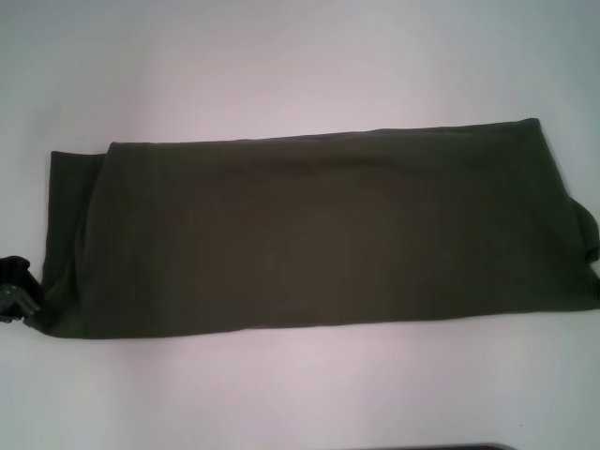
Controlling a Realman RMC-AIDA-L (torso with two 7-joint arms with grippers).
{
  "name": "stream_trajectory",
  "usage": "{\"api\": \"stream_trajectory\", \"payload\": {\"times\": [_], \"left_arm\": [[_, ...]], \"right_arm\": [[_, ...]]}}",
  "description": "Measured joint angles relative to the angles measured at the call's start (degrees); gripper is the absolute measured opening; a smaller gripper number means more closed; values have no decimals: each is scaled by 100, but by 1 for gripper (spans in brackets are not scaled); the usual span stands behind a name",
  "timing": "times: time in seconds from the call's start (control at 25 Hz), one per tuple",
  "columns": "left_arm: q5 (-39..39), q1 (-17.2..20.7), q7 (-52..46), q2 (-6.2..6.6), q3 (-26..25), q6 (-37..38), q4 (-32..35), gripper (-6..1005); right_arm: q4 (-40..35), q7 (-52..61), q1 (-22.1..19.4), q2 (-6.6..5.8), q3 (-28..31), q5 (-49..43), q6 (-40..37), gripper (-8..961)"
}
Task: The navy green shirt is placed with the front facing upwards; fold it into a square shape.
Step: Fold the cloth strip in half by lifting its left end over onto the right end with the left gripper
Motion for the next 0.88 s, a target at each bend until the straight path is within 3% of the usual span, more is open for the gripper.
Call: {"api": "stream_trajectory", "payload": {"times": [0.28, 0.4, 0.64, 0.88], "left_arm": [[29, 58, 12, 24, -131, 11, -34, 66], [30, 83, 8, 74, -233, -4, -43, 283], [30, 156, 8, 123, -408, 54, -319, 410], [-12, 128, 38, 136, -549, 148, -598, 538]], "right_arm": [[0, 22, 24, -31, 128, 5, -12, 35], [0, 9, 37, -56, 198, 6, -13, 87], [-59, -14, 64, -135, 378, 12, -90, 190], [-362, -116, 91, -221, 624, 353, -305, 423]]}}
